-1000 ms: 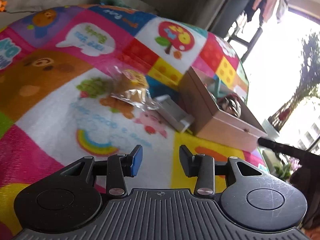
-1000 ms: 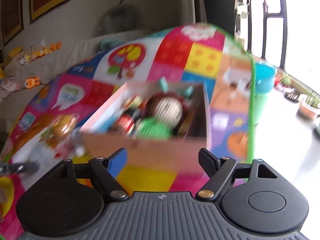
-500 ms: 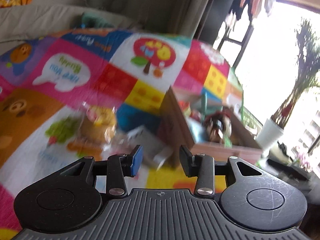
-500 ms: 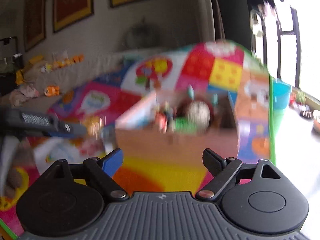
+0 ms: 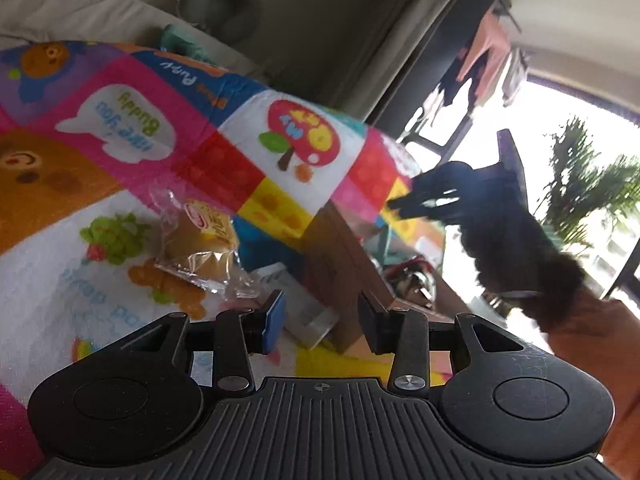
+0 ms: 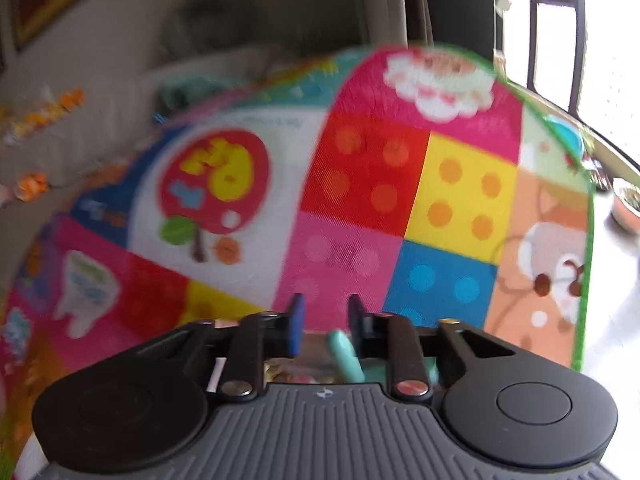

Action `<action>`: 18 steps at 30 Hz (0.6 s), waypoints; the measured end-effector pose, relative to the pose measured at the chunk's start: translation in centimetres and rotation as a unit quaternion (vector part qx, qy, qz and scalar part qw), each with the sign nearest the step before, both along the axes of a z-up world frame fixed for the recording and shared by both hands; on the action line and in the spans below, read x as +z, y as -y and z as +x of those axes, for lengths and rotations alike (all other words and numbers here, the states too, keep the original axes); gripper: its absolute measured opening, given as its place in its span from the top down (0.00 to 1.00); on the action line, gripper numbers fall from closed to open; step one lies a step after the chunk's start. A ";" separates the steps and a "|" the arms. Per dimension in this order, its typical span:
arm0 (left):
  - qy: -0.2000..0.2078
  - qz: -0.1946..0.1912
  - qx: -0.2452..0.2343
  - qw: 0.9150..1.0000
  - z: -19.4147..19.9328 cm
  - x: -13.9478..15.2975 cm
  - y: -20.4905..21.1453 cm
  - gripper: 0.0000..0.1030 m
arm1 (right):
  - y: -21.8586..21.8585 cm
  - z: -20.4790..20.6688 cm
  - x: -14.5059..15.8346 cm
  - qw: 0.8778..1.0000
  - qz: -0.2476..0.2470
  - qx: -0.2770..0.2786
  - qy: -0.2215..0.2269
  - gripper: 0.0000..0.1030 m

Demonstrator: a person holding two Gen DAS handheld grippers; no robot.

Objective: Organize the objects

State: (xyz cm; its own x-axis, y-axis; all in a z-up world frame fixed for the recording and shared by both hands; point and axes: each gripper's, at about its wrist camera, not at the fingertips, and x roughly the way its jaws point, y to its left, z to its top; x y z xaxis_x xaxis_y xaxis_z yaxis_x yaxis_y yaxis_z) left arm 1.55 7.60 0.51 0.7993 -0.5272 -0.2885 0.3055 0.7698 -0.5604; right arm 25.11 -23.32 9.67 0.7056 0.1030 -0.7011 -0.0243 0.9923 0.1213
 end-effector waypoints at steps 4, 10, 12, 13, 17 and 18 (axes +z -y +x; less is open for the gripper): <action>-0.009 -0.023 -0.001 1.000 0.1 -0.2 -0.6 0.58 | 0.2 -0.4 -1.2 1.000 0.008 0.002 -0.022 0.91; -0.015 -0.039 -0.009 0.999 0.1 -0.5 -0.9 0.58 | 1.1 -4.6 -2.2 0.998 0.012 0.023 -0.051 0.91; -0.016 -0.041 -0.010 0.999 0.1 -0.5 -1.0 0.58 | 1.1 -5.7 -2.3 0.998 -0.002 0.030 -0.047 0.91; -0.016 -0.040 -0.010 0.999 0.1 -0.6 -0.9 0.58 | 1.0 -6.1 -2.3 0.999 -0.016 0.030 -0.040 0.91; -0.018 -0.028 -0.010 0.999 0.1 -0.6 -0.6 0.58 | 1.7 -9.0 -0.5 1.000 -0.011 0.015 0.013 0.90; -0.017 -0.025 -0.010 1.000 0.1 -0.6 -0.5 0.58 | 1.9 -10.7 0.3 0.999 -0.010 0.018 0.040 0.86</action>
State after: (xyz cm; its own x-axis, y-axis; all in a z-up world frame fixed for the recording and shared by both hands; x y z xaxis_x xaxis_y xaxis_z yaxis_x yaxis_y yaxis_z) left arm 1.62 8.09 -0.08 0.7790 -0.5565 -0.2888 0.2998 0.7352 -0.6080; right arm 14.45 -25.17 10.01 0.7552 0.1159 -0.6451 -0.0680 0.9928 0.0987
